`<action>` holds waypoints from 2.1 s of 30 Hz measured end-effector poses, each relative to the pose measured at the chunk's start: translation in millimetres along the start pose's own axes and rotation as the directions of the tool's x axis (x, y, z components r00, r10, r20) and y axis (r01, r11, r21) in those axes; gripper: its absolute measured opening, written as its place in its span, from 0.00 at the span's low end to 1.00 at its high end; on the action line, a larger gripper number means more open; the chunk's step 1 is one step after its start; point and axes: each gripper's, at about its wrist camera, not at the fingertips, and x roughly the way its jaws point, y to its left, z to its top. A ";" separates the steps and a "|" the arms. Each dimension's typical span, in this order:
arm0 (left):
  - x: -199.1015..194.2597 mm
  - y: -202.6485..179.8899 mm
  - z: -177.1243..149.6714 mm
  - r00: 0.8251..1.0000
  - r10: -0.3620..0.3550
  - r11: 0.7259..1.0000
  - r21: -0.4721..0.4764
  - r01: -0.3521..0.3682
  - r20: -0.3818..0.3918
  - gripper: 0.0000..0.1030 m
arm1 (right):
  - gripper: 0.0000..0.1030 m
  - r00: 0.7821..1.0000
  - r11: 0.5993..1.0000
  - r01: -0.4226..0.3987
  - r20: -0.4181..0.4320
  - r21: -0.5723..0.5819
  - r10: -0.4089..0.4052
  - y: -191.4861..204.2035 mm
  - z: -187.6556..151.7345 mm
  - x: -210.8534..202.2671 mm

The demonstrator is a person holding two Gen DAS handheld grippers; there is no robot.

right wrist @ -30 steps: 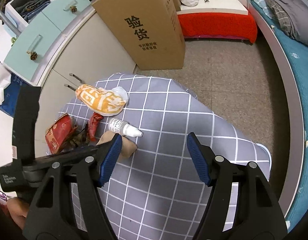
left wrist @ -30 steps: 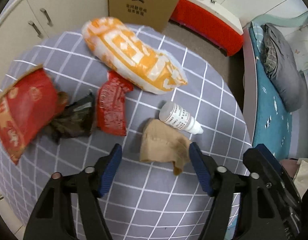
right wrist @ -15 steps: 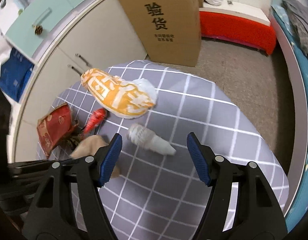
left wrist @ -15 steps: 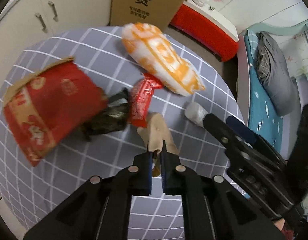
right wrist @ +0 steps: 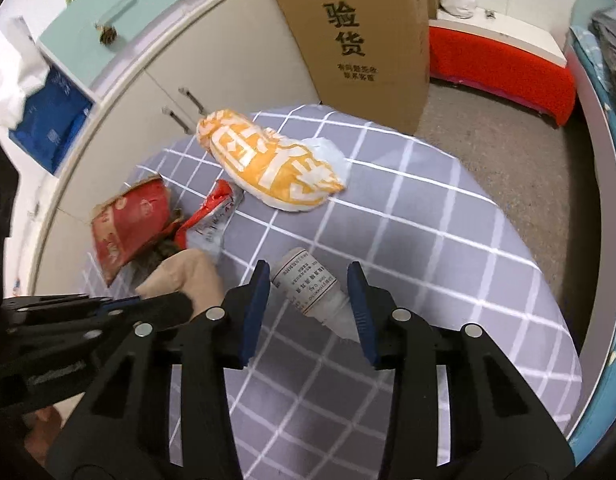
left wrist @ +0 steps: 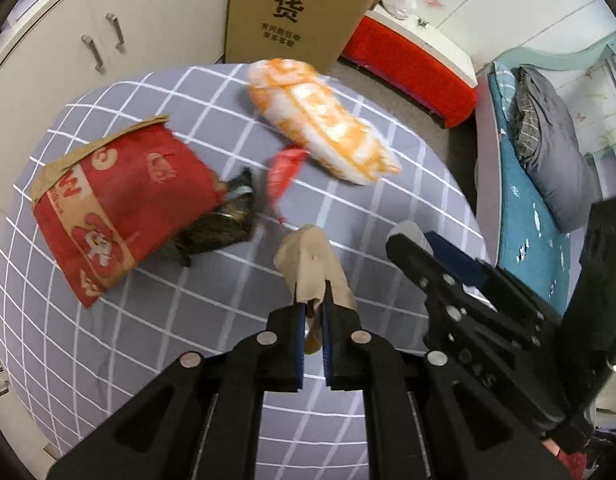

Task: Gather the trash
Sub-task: 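Carry the tan cloth and white bottle to the bucket and open both tools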

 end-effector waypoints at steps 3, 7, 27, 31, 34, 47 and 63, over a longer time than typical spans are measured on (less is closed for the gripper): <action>-3.0 -24.6 -6.2 1.000 -0.012 0.999 0.031 0.011 0.007 0.06 | 0.38 1.000 0.999 -0.017 0.020 0.051 0.016 -18.0 -11.3 -23.8; -6.5 -66.0 -18.3 0.999 -0.041 0.996 0.082 0.040 0.009 0.06 | 0.38 0.999 0.994 -0.019 0.053 0.112 0.013 -44.7 -28.6 -60.0; 15.9 -283.7 -108.4 0.991 -0.096 0.924 0.361 0.124 -0.094 0.07 | 0.56 0.973 0.909 0.073 0.171 0.410 -0.155 -217.8 -129.0 -219.9; 19.5 -310.3 -121.1 0.990 -0.090 0.911 0.394 0.126 -0.110 0.07 | 0.59 0.966 0.893 0.086 0.181 0.442 -0.183 -237.6 -143.5 -235.3; 21.7 -326.6 -127.7 0.989 -0.083 0.900 0.417 0.127 -0.122 0.07 | 0.60 0.962 0.886 0.087 0.192 0.455 -0.193 -248.1 -152.4 -247.7; 33.6 -385.6 -155.0 0.986 -0.048 0.852 0.509 0.122 -0.157 0.07 | 0.61 0.943 0.850 0.103 0.222 0.517 -0.249 -282.4 -186.9 -288.0; 43.5 -424.8 -165.7 0.986 -0.035 0.825 0.552 0.119 -0.161 0.45 | 0.62 0.917 0.802 0.117 0.246 0.585 -0.313 -306.9 -212.6 -317.7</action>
